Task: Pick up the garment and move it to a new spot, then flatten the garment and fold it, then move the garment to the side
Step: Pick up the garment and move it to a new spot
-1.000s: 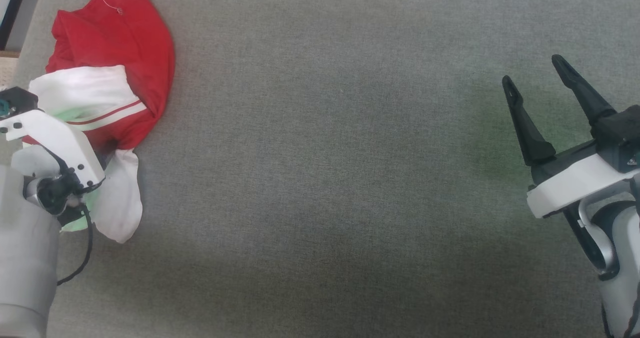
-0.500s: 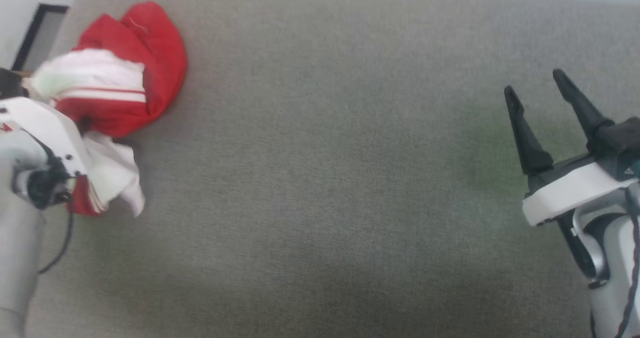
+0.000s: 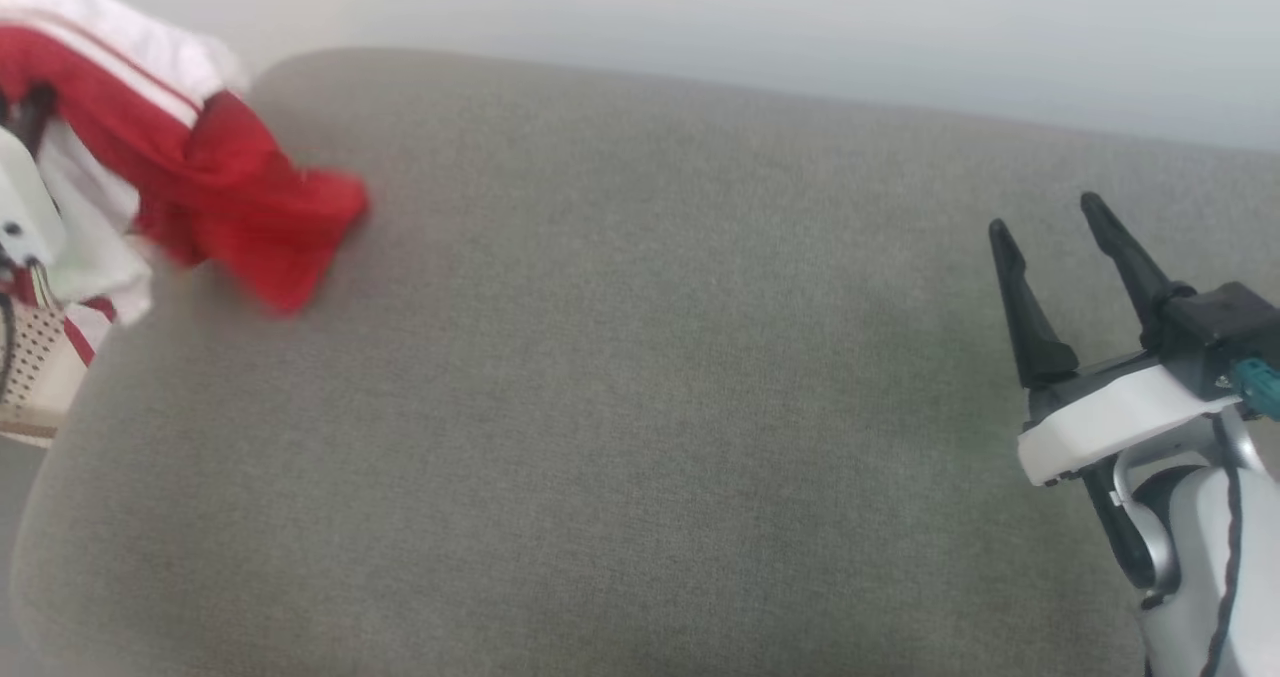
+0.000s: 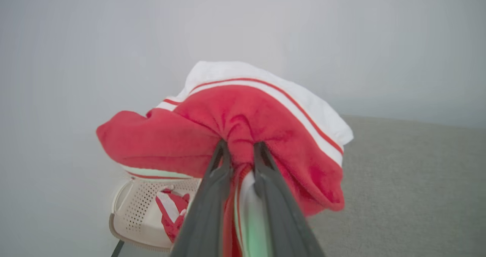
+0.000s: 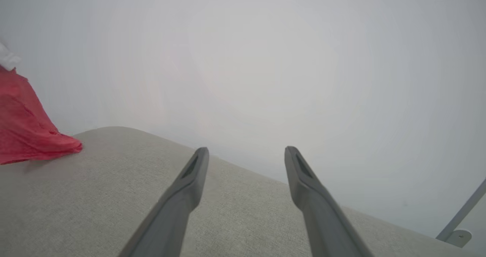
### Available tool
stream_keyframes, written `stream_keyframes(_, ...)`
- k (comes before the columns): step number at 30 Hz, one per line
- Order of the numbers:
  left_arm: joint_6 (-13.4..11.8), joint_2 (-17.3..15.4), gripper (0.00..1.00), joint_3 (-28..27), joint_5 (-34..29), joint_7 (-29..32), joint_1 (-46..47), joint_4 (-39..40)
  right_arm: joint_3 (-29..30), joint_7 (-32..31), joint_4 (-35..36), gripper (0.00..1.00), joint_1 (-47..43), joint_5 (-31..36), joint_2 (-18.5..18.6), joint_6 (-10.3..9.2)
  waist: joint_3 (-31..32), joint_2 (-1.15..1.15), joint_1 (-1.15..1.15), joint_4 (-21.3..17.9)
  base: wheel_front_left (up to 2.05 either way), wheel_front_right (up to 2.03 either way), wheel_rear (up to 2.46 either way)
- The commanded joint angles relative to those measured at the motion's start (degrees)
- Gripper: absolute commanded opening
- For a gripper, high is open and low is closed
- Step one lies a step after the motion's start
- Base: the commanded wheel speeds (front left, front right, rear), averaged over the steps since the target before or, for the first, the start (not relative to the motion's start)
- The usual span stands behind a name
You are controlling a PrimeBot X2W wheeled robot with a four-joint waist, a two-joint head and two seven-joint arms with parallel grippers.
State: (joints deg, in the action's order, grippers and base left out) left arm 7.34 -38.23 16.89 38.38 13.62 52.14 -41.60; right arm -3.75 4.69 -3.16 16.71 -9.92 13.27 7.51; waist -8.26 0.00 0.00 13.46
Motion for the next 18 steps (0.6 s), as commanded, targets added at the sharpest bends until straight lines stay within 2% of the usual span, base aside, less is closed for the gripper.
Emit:
stream_keyframes(1, 0.0, -0.9, 0.0, 0.0, -0.4, 0.3, 0.8, 1.6, -0.1, 0.5, -0.2, 1.0, -0.6, 0.5, -0.4, -0.04, 1.3, 0.0, 0.0, 0.2, 0.0, 0.0, 0.0)
stream_keyframes(6, -0.8, -2.9, 0.0, -0.4, -0.5, 1.9, 0.7, 7.6, -0.2, 1.0, -0.7, 1.0, -0.8, 0.6, -1.2, -0.04, 3.0, 0.0, 0.0, -0.1, 0.0, 0.0, 0.0)
stream_keyframes(18, -4.9, -8.2, 0.0, -1.8, 1.5, 9.4, -4.9, 26.2, 1.9, 2.5, -1.5, 1.0, -1.9, 1.0, -2.6, -0.04, 7.0, 0.0, 0.0, -3.3, 0.0, 0.0, 0.0)
